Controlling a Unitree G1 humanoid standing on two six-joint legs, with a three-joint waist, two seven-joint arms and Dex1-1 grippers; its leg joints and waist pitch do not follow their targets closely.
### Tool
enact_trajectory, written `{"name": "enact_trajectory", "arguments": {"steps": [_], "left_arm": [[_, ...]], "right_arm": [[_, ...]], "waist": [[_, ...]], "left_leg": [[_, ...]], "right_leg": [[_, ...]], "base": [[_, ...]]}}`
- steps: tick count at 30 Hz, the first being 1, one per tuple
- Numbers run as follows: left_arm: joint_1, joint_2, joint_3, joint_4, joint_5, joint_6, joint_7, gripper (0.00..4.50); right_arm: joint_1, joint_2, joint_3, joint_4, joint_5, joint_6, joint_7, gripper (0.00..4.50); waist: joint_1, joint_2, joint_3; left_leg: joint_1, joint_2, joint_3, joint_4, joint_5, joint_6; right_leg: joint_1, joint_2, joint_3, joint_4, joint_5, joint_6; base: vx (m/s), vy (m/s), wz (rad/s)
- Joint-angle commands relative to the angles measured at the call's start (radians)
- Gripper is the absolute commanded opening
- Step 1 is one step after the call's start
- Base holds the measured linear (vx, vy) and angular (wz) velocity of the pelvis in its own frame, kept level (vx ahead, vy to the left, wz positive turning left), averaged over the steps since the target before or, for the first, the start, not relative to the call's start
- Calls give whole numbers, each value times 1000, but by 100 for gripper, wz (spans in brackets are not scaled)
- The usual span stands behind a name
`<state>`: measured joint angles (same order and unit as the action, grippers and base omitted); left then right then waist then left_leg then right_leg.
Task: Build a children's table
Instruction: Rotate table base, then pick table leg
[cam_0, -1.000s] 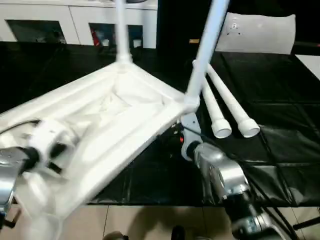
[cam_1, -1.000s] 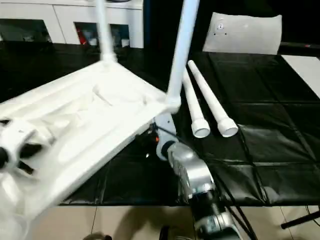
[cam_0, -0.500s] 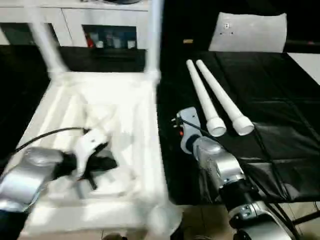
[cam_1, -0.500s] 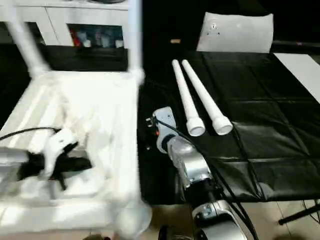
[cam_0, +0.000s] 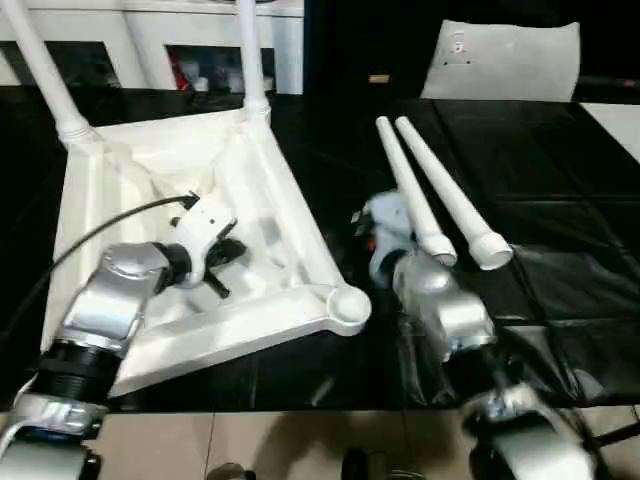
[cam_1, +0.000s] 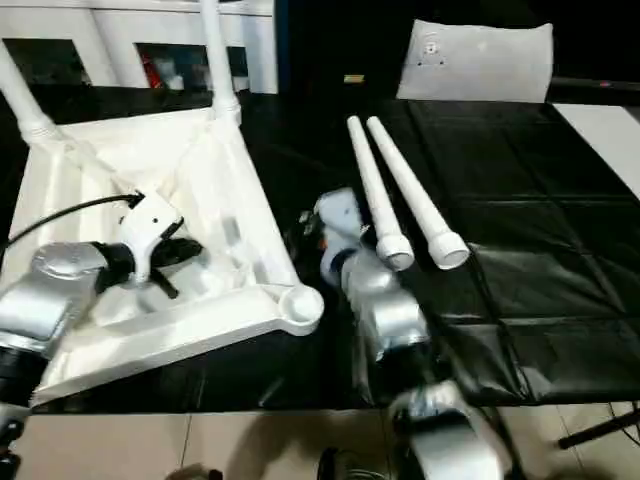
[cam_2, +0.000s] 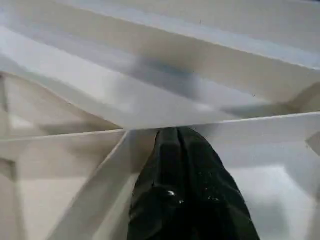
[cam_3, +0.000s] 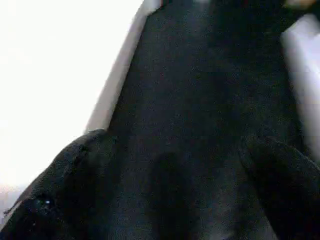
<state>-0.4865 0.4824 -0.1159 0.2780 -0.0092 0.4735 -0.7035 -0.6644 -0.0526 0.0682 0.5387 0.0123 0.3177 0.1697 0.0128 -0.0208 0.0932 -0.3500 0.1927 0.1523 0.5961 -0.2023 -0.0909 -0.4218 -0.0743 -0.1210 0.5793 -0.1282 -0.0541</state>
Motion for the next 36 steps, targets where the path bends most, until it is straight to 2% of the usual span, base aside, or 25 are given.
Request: {"name": "enact_trajectory", "arguments": {"steps": [1, 2, 3, 4, 5, 6, 7, 8, 10, 11, 13, 14, 15, 17, 18, 21, 22, 23, 24, 25, 27, 29, 30, 33, 36], "left_arm": [[0, -12, 40, -59, -44, -12, -3, 2], [5, -10, 44, -71, -53, -11, -10, 2], [12, -6, 46, -91, -64, -14, -20, 2], [19, 1, 45, -106, -67, -26, -24, 20], [40, 9, 58, -175, -101, 0, -43, 20], [58, 17, 65, -231, -127, 15, -62, 33], [63, 19, 67, -248, -135, 22, -69, 33], [76, 23, 71, -292, -148, 45, -76, 50], [98, 28, 80, -369, -174, 95, -87, 55], [114, 34, 82, -420, -192, 127, -97, 75], [143, 52, 76, -497, -216, 172, -115, 86], [143, 52, 76, -497, -216, 172, -115, 92], [157, 61, 72, -529, -227, 189, -123, 97], [187, 82, 65, -604, -261, 235, -127, 104], [192, 85, 65, -616, -266, 243, -125, 112], [198, 86, 69, -639, -275, 266, -117, 135], [201, 85, 70, -653, -276, 283, -112, 140], [201, 85, 70, -655, -276, 285, -112, 146], [204, 87, 73, -675, -280, 310, -103, 157], [204, 88, 73, -680, -282, 317, -101, 175], [207, 94, 73, -690, -288, 329, -96, 178], [212, 102, 72, -702, -295, 341, -90, 191], [217, 108, 70, -710, -298, 349, -89, 212], [219, 115, 69, -724, -302, 363, -90, 224], [217, 120, 71, -735, -309, 379, -92, 263]], "right_arm": [[-74, -32, -44, 46, -9, 124, -37, 450], [-89, -37, -51, 56, -1, 148, -31, 450], [-114, -46, -61, 75, 11, 176, -20, 450], [-130, -54, -65, 90, 15, 185, -15, 450], [-180, -80, -77, 160, 23, 173, 3, 450], [-223, -102, -85, 225, 26, 163, 9, 450], [-236, -109, -87, 247, 27, 158, 10, 450], [-262, -122, -93, 295, 28, 147, 7, 450], [-305, -142, -105, 380, 27, 130, 0, 450], [-332, -155, -116, 434, 22, 120, -13, 450], [-368, -172, -137, 507, 21, 117, -20, 450], [-368, -172, -137, 507, 21, 117, -20, 450], [-379, -179, -143, 534, 18, 115, -22, 450], [-408, -194, -134, 615, 8, 110, -13, 450], [-414, -195, -135, 632, 10, 109, -12, 450], [-425, -191, -146, 677, 20, 110, 11, 450], [-427, -188, -157, 704, 24, 102, 16, 450], [-427, -188, -159, 707, 25, 101, 16, 450], [-428, -182, -187, 737, 41, 97, 17, 450], [-427, -180, -197, 744, 48, 97, 17, 450], [-427, -175, -223, 758, 68, 102, 15, 450], [-430, -170, -246, 774, 89, 113, 13, 422], [-431, -166, -268, 784, 108, 129, 11, 415], [-430, -162, -300, 796, 134, 156, 7, 380], [-430, -162, -317, 807, 139, 187, 11, 362]], "waist": [[3, 26, -83], [1, 25, -85], [8, 27, -82], [7, 27, -82], [11, 28, -83], [11, 24, -87], [13, 25, -83], [13, 23, -81], [14, 23, -82], [14, 18, -80], [14, 20, -79], [14, 19, -74], [14, 18, -70], [13, 17, -71], [12, 14, -65], [11, 15, -61], [11, 9, -59], [12, 12, -60], [11, 11, -58], [11, 11, -60], [12, 10, -59], [12, 11, -60], [12, 10, -60], [12, 9, -57], [14, 12, -57]], "left_leg": [[3, 23, 1, -65, -136, 17], [2, 24, 0, -65, -146, 13], [8, 24, 3, -64, -165, 13], [5, 25, 2, -64, -167, 13], [6, 27, 2, -65, -170, 11], [0, 30, 0, -64, -148, 9], [0, 26, 4, -62, -145, 13], [-1, 25, 6, -62, -149, 15], [-3, 25, 6, -61, -139, 21], [-2, 25, 7, -61, -142, 24], [-4, 26, 6, -59, -144, 21], [-5, 23, 8, -59, -159, 24], [-6, 19, 10, -58, -175, 30], [-4, 25, 6, -59, -190, 23], [-5, 23, 8, -59, -203, 24], [-6, 20, 7, -57, -229, 27], [-6, 19, 7, -56, -231, 28], [-5, 20, 5, -56, -232, 28], [-6, 20, 6, -56, -232, 28], [-6, 21, 5, -56, -223, 28], [-9, 20, 5, -56, -213, 32], [-9, 20, 5, -56, -206, 35], [-10, 20, 5, -56, -199, 37], [-10, 20, 7, -56, -204, 41], [-9, 19, 6, -56, -212, 35]], "right_leg": [[73, -62, 61, -55, -296, -163], [75, -63, 62, -50, -300, -168], [69, -63, 61, -59, -313, -159], [70, -63, 62, -56, -307, -161], [71, -66, 62, -54, -297, -166], [76, -69, 63, -43, -260, -184], [71, -65, 62, -47, -252, -193], [72, -64, 63, -47, -256, -191], [73, -63, 62, -43, -251, -194], [72, -64, 61, -43, -266, -192], [71, -64, 60, -43, -278, -192], [68, -61, 60, -45, -293, -188], [67, -59, 58, -53, -327, -168], [65, -63, 57, -47, -347, -170], [62, -60, 56, -53, -365, -166], [60, -58, 54, -58, -411, -147], [59, -59, 54, -59, -425, -140], [59, -60, 54, -59, -440, -134], [57, -60, 54, -60, -450, -126], [58, -60, 54, -57, -437, -127], [58, -58, 54, -55, -421, -130], [57, -57, 55, -52, -402, -135], [57, -57, 55, -48, -385, -143], [54, -56, 53, -52, -392, -146], [54, -57, 53, -54, -410, -139]], "base": [[0, 0, 0], [0, 0, 0], [0, 0, 0], [0, 0, 0], [0, 0, 0], [0, 0, 0], [0, 0, 0], [0, 0, 0], [0, 0, 0], [0, 0, 0], [0, 0, 0], [0, 0, 0], [0, 0, 0], [0, 0, 0], [0, 0, 0], [0, 0, 0], [0, 0, 0], [0, 0, 0], [0, 0, 0], [0, 0, 0], [0, 0, 0], [0, 0, 0], [0, 0, 0], [0, 0, 0], [0, 0, 0]]}}
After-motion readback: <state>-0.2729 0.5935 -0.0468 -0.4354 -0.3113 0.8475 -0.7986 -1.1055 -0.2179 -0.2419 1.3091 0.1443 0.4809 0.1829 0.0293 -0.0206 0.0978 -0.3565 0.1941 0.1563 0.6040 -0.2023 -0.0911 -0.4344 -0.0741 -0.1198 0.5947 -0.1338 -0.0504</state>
